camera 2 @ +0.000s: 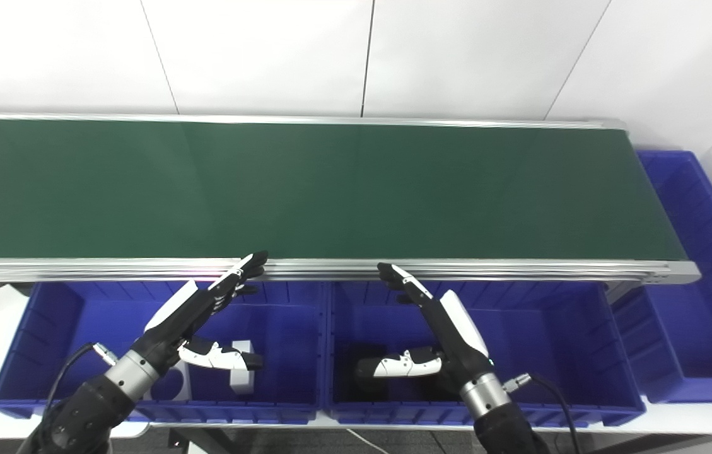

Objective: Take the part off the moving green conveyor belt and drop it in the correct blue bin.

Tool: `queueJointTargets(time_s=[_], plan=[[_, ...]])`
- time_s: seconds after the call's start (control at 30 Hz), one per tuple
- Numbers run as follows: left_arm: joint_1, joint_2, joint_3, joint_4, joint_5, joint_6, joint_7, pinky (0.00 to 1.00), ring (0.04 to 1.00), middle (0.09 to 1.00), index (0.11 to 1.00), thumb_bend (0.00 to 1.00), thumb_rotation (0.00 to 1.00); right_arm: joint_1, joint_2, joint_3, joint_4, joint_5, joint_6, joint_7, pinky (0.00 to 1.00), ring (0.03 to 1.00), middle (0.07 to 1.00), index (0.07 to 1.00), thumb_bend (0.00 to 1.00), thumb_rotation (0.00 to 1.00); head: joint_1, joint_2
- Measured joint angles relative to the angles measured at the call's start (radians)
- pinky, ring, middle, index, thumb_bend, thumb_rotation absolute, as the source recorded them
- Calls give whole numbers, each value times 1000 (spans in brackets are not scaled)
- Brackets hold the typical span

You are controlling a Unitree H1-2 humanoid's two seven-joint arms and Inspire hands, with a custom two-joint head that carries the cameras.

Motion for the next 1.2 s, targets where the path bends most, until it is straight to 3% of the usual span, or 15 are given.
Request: queueJointTargets(time_s=[0.03,0.07,0.1,0.13,0.2,0.23,0.33,0.43,0.57,1.03,1.2], plan=[[0,-2,-1,0,5,0,2,904,973,1000,1000,881,350,0,-4,0,2,1,-5,0,780,849,871,908,972,409,65,-12],[0,-5,-3,1,12,0,5,905,972,1000,1000,885,360,0,-8,-1,5,7,-13,0,779,849,871,912,960,388,66,-12],[0,-8,-6,1,18,-1,9,904,970,1000,1000,891,382,1,-14,-3,7,14,-19,1,782,849,871,915,950,374,139,-34],[1,-17,-9,3,30,-2,17,908,971,1000,1000,895,397,4,-20,-6,7,24,-25,1,784,847,869,914,944,362,140,-34],[3,-36,-15,5,52,-2,30,919,977,1000,1000,906,420,9,-31,-12,6,34,-30,1,774,838,863,906,944,331,262,-86],[5,-44,-21,7,60,-2,36,921,977,1000,1000,908,425,11,-38,-16,6,38,-32,1,771,837,862,905,944,323,262,-86],[7,-76,-44,27,103,-6,63,883,955,1000,1000,916,470,13,-49,-24,7,49,-59,0,756,829,848,896,940,269,351,-136],[5,-106,-59,66,128,-27,90,884,962,1000,1000,889,424,16,-51,-30,2,49,-67,2,793,857,859,901,947,267,376,-156],[3,-114,-67,108,151,-44,109,863,958,1000,1000,914,463,24,-52,-38,-8,49,-65,4,794,863,875,899,953,262,410,-190],[-3,-139,-89,123,212,-34,143,867,971,1000,1000,926,470,20,-72,-47,39,101,-69,24,855,878,869,897,968,198,428,-222],[-8,-139,-93,135,212,-34,150,888,983,1000,1000,945,508,20,-72,-55,38,125,-69,24,836,882,877,906,955,170,459,-238]])
